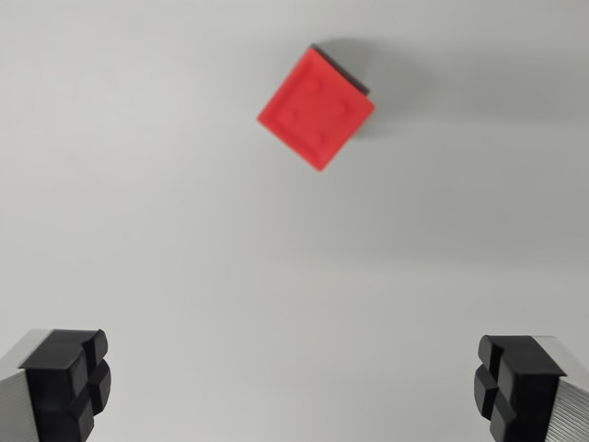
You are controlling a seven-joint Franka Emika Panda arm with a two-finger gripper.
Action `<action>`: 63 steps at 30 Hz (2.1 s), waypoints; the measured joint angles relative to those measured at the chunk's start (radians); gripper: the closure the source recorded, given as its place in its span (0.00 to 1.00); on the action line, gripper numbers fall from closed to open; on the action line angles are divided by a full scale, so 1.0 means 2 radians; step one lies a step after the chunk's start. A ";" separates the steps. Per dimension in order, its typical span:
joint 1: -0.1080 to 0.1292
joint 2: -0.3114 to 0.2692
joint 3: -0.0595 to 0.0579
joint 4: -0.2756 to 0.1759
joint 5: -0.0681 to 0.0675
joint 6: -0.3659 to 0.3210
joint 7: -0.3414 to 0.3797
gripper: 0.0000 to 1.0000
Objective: Destack cube
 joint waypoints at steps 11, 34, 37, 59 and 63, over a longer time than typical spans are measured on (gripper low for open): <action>0.000 0.000 0.000 0.000 0.000 0.000 0.000 0.00; 0.000 0.036 -0.005 -0.005 0.005 0.041 0.086 0.00; 0.000 0.045 -0.006 -0.005 0.007 0.052 0.109 0.00; 0.002 0.134 -0.020 0.002 0.027 0.141 0.287 0.00; 0.002 0.147 -0.020 0.001 0.028 0.155 0.293 0.00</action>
